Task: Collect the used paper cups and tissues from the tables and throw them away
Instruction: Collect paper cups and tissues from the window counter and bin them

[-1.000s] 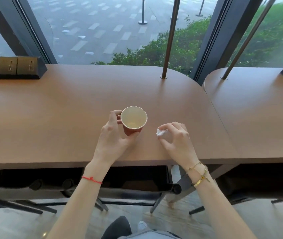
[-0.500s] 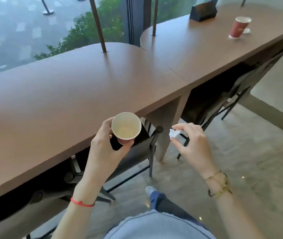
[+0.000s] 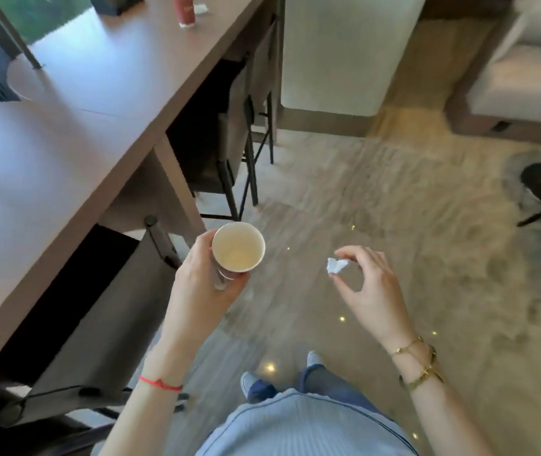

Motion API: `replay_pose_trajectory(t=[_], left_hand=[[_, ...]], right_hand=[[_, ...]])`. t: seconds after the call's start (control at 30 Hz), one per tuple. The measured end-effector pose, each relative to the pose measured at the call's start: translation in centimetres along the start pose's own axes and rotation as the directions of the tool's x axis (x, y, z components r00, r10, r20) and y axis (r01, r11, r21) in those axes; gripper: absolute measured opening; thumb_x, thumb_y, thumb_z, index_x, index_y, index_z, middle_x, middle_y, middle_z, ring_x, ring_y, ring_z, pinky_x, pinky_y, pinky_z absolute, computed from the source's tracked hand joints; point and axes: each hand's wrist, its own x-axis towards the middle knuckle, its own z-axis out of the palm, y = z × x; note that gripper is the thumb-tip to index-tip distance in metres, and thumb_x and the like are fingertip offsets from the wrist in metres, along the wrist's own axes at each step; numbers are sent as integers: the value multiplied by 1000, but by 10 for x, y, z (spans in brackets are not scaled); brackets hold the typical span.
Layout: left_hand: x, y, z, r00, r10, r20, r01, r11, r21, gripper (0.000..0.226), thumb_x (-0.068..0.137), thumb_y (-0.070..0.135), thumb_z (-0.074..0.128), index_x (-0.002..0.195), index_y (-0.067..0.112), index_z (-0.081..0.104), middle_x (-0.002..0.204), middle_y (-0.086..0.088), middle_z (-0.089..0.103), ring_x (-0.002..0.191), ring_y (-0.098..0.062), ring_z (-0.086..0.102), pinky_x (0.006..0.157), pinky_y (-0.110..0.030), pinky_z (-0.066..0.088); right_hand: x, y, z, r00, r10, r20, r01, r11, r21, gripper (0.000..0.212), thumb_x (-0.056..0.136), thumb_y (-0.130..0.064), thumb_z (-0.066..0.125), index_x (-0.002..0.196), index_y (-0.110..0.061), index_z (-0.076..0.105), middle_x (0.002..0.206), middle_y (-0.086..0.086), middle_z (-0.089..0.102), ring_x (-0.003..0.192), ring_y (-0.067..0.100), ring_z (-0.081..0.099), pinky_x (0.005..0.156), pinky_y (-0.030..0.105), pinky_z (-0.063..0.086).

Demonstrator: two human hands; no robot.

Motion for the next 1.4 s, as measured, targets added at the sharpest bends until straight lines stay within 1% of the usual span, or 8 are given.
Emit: replay_pose_trajectory(t=[0.1, 0.23, 0.5, 0.63, 0.83, 1.03, 1.23, 1.4], left_hand=[[5, 31, 37, 993, 80, 91, -78, 997, -22, 66, 72, 34, 82, 126, 29, 44, 116, 15, 56, 103, -13, 59, 77, -31, 52], [0, 78, 91, 963, 198, 184, -188, 980, -67, 65, 72, 39, 81, 124, 34, 42, 111, 23, 52, 100, -3, 54, 77, -19, 43], [-53, 214, 235, 839, 398, 370, -316, 911, -265, 65, 70, 36, 83, 122, 35, 44, 110, 26, 55, 97, 0, 57, 76, -16, 46], [-92, 286, 304, 747, 495, 443, -358, 862, -360, 65, 70, 34, 84, 123, 32, 46, 113, 20, 59, 102, -4, 60, 82, -24, 52], [-137, 373, 383, 599, 587, 544, -398, 809, -433, 64, 70, 34, 85, 123, 26, 49, 111, 19, 58, 98, -3, 59, 78, -13, 48], [-161, 455, 472, 418, 649, 635, -440, 757, -484, 66, 70, 34, 84, 124, 22, 49, 115, 10, 61, 100, -9, 61, 75, -9, 44], [-185, 561, 592, 269, 728, 631, -458, 673, -581, 68, 69, 34, 85, 125, 25, 48, 108, 19, 57, 91, 1, 58, 70, 1, 40], [-201, 673, 696, 156, 782, 603, -474, 595, -649, 67, 69, 38, 84, 123, 29, 47, 111, 14, 59, 95, -6, 60, 70, -6, 44]], right_hand=[[-34, 29, -30, 987, 105, -121, -106, 994, -2, 29, 79, -22, 69, 106, -25, 58, 100, -15, 59, 98, 16, 51, 86, 20, 39], [-83, 69, -75, 944, 235, -231, -239, 971, 11, 29, 79, -22, 69, 106, -25, 57, 101, -12, 60, 101, 15, 53, 88, 22, 41], [-217, 163, -197, 786, 431, -444, -473, 881, 18, 28, 80, -22, 69, 104, -25, 56, 102, -12, 59, 102, 13, 54, 87, 14, 39], [-288, 209, -250, 683, 515, -518, -583, 811, 38, 30, 80, -25, 67, 108, -24, 56, 104, -10, 59, 103, 13, 53, 87, 10, 36], [-361, 263, -304, 501, 596, -628, -701, 705, 110, 33, 79, -26, 69, 109, -26, 55, 103, -15, 57, 102, 10, 50, 86, 2, 31], [-399, 323, -351, 321, 659, -680, -758, 609, 233, 33, 80, -21, 71, 109, -25, 56, 105, -11, 60, 102, 11, 52, 88, 21, 41], [-425, 408, -422, 192, 640, -744, -795, 546, 264, 33, 82, -21, 70, 111, -25, 56, 106, -13, 58, 99, 9, 52, 87, 21, 41], [-440, 490, -514, 102, 596, -796, -836, 485, 256, 34, 80, -15, 72, 111, -16, 58, 108, -5, 60, 97, 16, 55, 87, 31, 44]])
